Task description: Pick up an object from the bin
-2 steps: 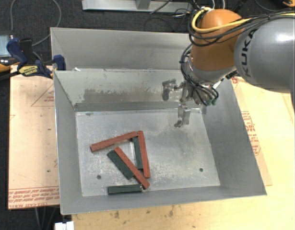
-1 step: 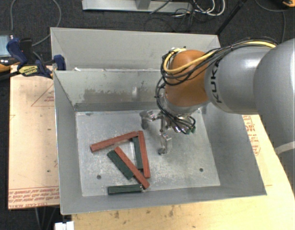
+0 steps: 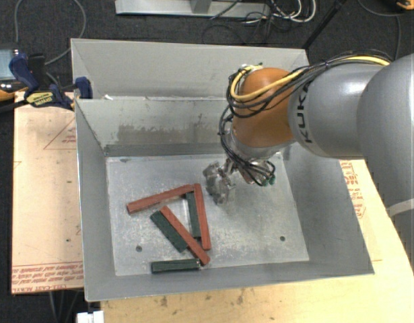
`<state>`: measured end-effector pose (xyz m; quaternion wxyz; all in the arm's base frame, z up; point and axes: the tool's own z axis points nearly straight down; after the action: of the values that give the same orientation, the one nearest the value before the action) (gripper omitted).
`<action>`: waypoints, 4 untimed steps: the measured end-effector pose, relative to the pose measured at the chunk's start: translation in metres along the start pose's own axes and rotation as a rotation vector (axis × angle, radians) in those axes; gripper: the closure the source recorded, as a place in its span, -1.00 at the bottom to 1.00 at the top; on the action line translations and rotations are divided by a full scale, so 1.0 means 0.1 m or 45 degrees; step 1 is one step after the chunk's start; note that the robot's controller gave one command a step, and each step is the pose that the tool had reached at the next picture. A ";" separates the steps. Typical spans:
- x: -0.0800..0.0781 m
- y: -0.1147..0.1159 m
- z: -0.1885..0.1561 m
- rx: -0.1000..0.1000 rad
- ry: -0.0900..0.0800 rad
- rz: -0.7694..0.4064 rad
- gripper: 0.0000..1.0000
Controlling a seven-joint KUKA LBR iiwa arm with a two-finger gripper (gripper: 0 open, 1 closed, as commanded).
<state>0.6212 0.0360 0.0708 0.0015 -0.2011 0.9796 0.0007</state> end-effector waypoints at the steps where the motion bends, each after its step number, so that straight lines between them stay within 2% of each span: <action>1: -0.06 0.08 -0.94 0.002 -0.007 0.537 1.00; 2: -0.05 0.08 -0.92 0.001 -0.001 0.536 -1.00; 3: -0.03 0.93 0.02 -0.002 0.004 0.268 -1.00; 4: -0.06 0.90 -0.02 0.000 -0.008 0.273 1.00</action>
Offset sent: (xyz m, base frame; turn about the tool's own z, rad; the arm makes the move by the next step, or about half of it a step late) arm 0.0004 0.0081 0.0917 0.4230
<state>0.5909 0.1210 0.0730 0.0044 -0.0952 0.9954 0.0015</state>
